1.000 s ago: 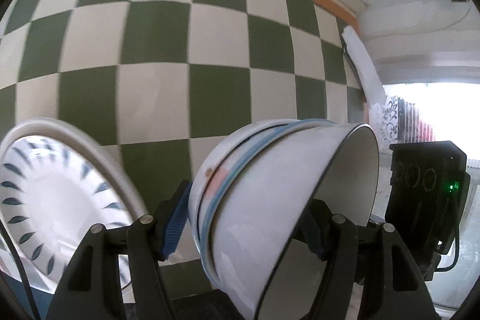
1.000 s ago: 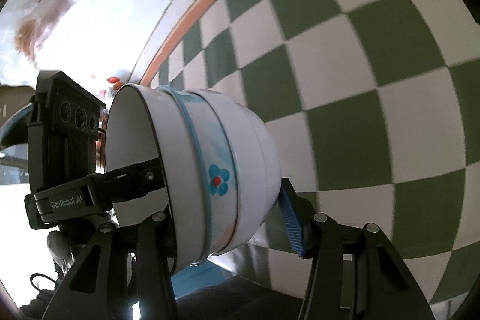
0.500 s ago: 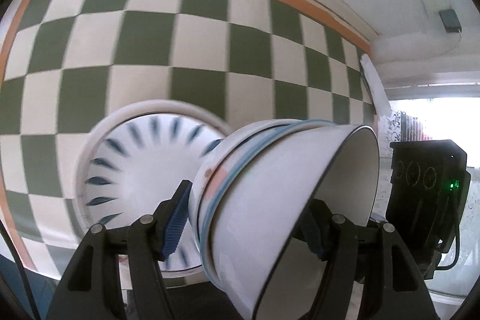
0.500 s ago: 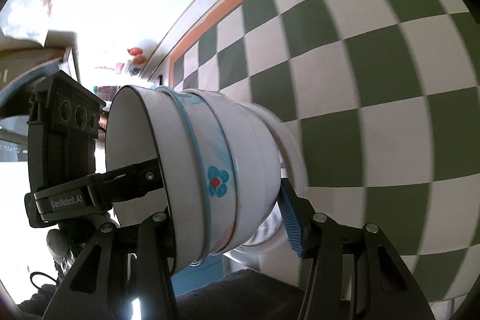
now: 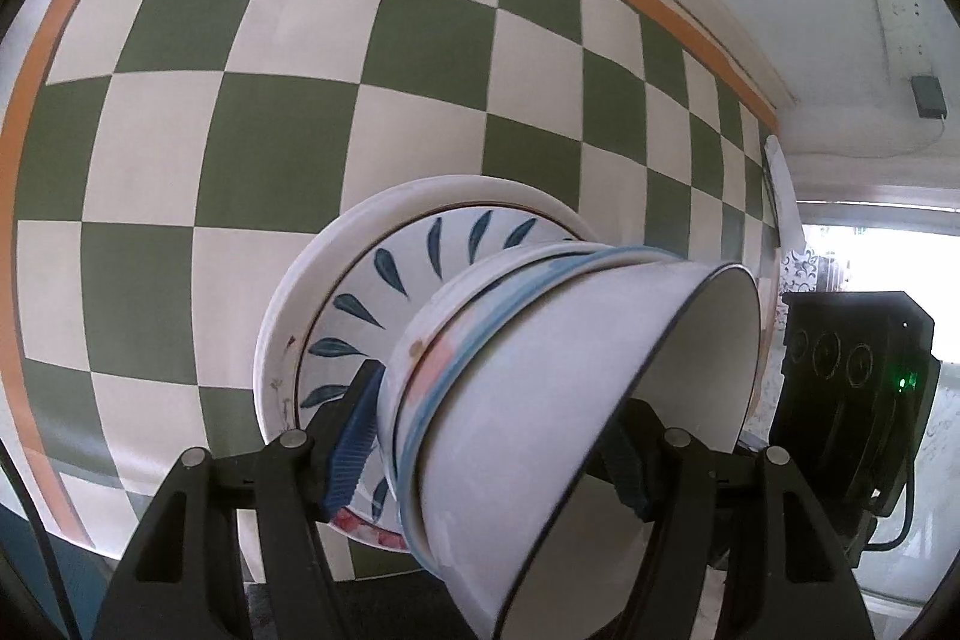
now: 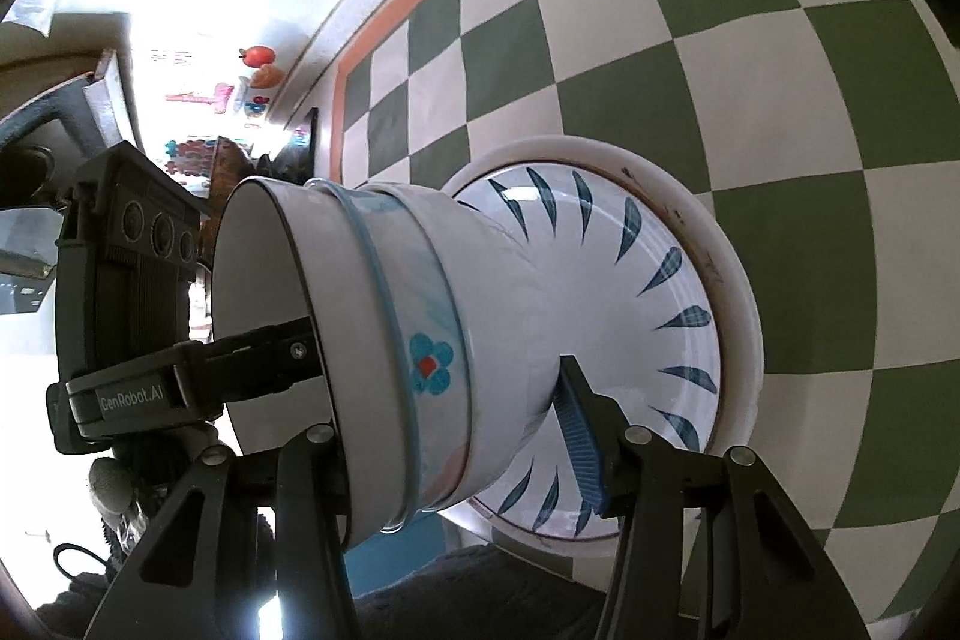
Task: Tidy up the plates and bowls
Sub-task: 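Lift the bowl stack and carry it over the blue-leaf plate stack, then lower the bowl stack onto the plates and open both tools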
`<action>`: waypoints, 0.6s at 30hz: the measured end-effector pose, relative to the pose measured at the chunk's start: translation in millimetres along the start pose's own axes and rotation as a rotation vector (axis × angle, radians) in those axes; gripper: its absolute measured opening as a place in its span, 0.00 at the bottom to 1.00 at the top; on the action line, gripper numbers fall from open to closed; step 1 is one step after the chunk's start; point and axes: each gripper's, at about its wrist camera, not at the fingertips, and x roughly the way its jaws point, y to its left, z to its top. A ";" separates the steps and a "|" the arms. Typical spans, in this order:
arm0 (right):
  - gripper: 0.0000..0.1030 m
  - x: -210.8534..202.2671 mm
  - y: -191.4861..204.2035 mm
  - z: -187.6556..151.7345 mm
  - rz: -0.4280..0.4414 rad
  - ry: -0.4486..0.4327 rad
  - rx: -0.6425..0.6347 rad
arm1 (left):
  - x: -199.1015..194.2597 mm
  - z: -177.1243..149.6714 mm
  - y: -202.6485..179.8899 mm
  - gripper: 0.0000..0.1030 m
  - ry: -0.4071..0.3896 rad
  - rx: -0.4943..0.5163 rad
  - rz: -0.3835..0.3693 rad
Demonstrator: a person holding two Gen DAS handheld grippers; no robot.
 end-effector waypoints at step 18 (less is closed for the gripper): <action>0.51 7.3 -13.5 1.6 -0.048 0.016 0.034 | 21.7 4.2 6.7 0.62 0.043 0.012 -0.009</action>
